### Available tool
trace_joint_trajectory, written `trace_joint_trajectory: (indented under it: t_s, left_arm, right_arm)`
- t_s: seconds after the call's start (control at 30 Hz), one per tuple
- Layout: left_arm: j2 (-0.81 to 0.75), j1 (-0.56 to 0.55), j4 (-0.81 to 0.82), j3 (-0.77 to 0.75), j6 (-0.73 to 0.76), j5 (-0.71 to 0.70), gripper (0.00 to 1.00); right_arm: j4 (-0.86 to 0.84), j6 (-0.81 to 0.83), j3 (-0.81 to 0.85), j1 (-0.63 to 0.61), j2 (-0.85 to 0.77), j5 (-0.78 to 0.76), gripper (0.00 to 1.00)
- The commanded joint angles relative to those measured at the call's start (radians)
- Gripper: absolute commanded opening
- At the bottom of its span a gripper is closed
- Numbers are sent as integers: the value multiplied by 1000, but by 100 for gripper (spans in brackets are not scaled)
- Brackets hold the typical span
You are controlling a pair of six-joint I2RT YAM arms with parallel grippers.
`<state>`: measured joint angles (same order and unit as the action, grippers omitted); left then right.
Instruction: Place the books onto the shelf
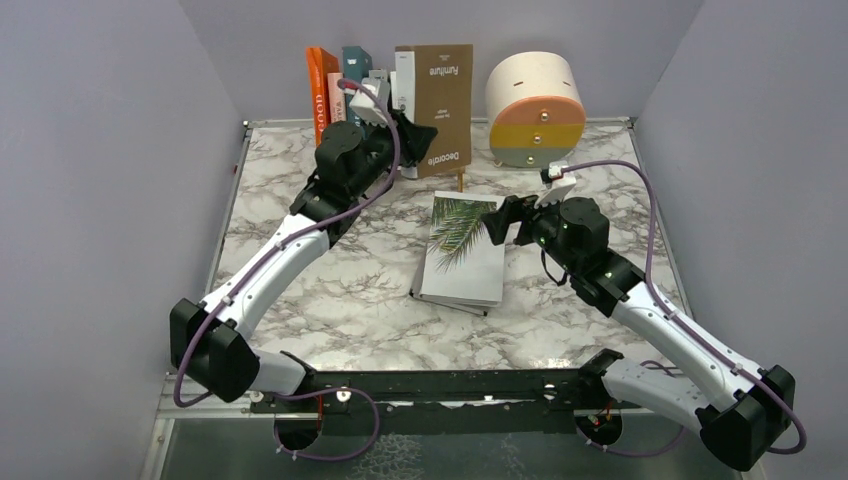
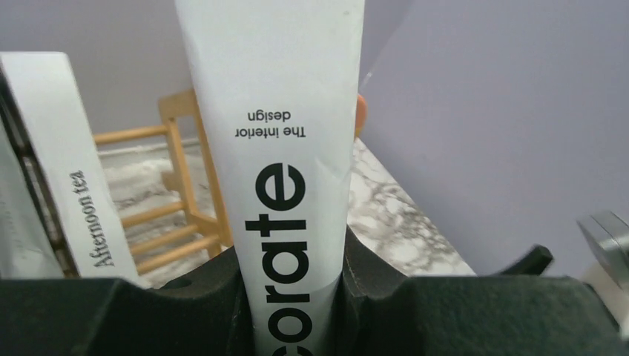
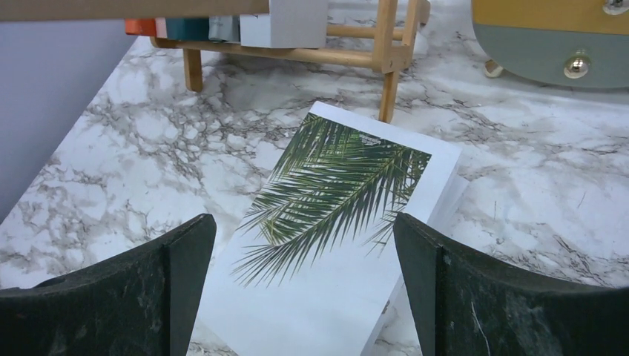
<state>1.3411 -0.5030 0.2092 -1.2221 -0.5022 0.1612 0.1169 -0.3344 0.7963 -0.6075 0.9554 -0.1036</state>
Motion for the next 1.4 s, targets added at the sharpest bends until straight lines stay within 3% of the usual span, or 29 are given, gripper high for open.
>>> trace_joint_trajectory:
  t_s: [0.0,0.23,0.77,1.07,1.37]
  left_arm:
    - [85,-52,-92,-139,191,-313,0]
    - [220,-112,-110,-285,290,-550,0]
    - [532,-146,-81,-478,412,-790,0]
    - [575,-136,-99,-495,491,-1016,0]
    - [547,-129,-72,-462,466,-893,0]
  right_arm:
    - [31,12,-8,-5,-20,-57,89]
    - [35,17,-14,-5,-36,-51,89]
    - [33,22,-30,-5,-55,-39,89]
    - [29,23,-32,-4,-52,-36,89]
    - [21,19,-31,-5,-38,-27,89]
